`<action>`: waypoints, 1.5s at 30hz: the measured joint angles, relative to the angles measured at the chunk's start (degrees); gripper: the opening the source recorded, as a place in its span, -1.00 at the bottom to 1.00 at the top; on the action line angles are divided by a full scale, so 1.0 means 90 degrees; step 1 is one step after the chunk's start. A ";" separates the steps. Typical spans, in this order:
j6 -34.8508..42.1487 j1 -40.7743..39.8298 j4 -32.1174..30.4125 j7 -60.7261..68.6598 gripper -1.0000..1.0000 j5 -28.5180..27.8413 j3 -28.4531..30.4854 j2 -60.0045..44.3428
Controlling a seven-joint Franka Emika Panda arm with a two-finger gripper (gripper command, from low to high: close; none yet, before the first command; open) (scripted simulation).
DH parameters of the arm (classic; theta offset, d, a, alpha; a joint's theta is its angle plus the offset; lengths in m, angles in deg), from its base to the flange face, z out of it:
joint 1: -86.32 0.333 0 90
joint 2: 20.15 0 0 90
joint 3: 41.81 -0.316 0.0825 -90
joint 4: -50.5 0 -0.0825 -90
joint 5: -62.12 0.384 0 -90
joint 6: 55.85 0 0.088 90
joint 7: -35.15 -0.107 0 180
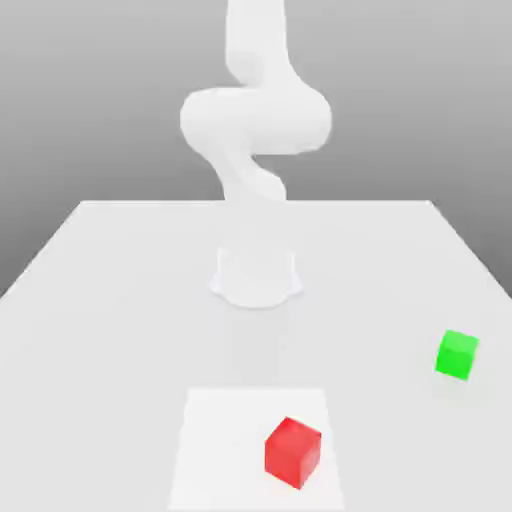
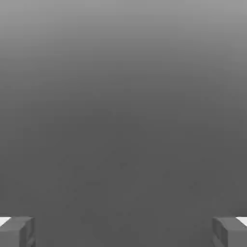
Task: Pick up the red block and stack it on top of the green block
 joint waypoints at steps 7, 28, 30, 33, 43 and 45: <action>-0.0741 0.0735 -0.0505 0.1724 0.00 0.0242 0.0530 -0.1658; -0.3335 0.1184 -0.1492 0.5589 0.00 0.0680 0.0474 -0.6454; -0.3459 0.1139 -0.1470 0.5630 -1.00 0.0732 0.0418 -0.6606; -0.3448 0.1137 -0.1470 0.5626 -1.00 0.0728 0.0417 -0.6605; -0.2429 0.1588 -0.1767 0.5012 -1.00 0.0275 0.0361 -0.5287; -0.2329 0.2124 -0.1922 0.4643 -1.00 0.0271 -0.0020 -0.5039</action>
